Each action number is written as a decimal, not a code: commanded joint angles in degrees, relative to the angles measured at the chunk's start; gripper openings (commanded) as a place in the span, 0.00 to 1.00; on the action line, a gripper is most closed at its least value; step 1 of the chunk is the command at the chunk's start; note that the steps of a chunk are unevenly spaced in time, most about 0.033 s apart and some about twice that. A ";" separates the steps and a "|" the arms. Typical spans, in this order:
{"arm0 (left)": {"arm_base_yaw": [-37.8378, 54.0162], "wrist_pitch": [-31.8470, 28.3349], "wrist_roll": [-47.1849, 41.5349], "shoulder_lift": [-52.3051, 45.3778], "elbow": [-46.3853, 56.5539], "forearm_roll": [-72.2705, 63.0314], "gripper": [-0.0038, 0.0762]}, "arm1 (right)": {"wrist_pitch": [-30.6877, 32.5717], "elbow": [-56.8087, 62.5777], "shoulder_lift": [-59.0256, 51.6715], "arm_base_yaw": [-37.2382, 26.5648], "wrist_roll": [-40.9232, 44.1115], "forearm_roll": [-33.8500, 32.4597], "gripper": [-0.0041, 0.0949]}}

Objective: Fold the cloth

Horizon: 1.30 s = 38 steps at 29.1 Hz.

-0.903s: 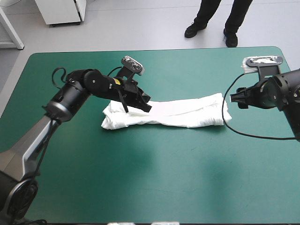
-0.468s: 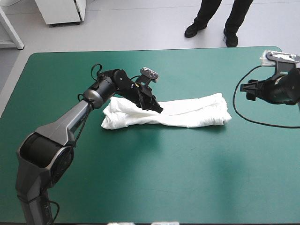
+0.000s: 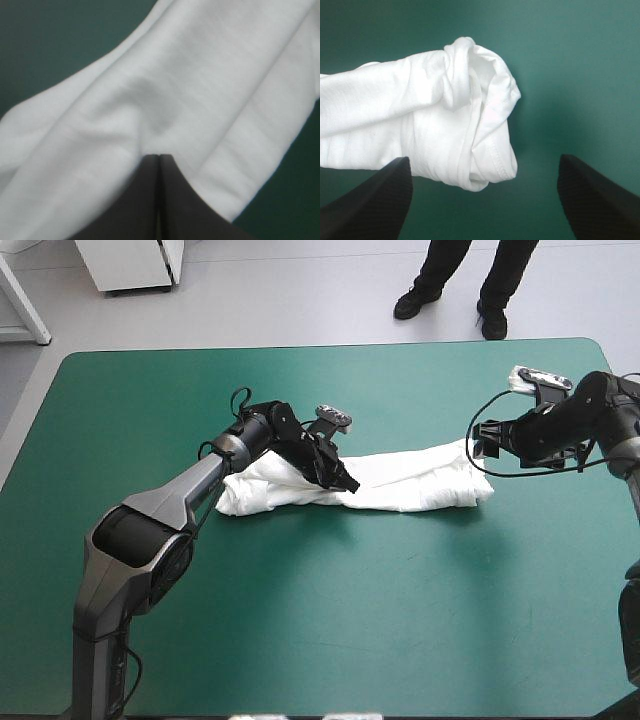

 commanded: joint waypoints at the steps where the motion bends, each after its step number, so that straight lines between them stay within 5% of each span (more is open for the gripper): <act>1: -0.40 -0.58 -0.95 -2.19 -1.91 -1.91 0.04 | -1.52 -1.61 -0.14 -1.08 -2.72 4.20 0.79; 17: -0.40 0.98 -0.95 -1.69 -5.68 -2.38 0.04 | -1.52 -1.61 13.03 -1.20 -5.95 13.15 0.78; 22: -0.40 1.11 -0.95 -1.69 -5.73 -1.84 0.04 | -0.47 -1.61 15.23 -1.20 -7.82 16.16 0.59; 31: -0.40 1.03 -1.64 -1.28 -5.73 0.18 0.04 | -0.91 -1.61 16.96 1.62 -10.31 17.98 0.05; 38: -0.40 1.41 -1.64 -1.24 -5.73 0.77 0.04 | 1.32 -5.77 15.66 1.47 -10.58 20.52 0.03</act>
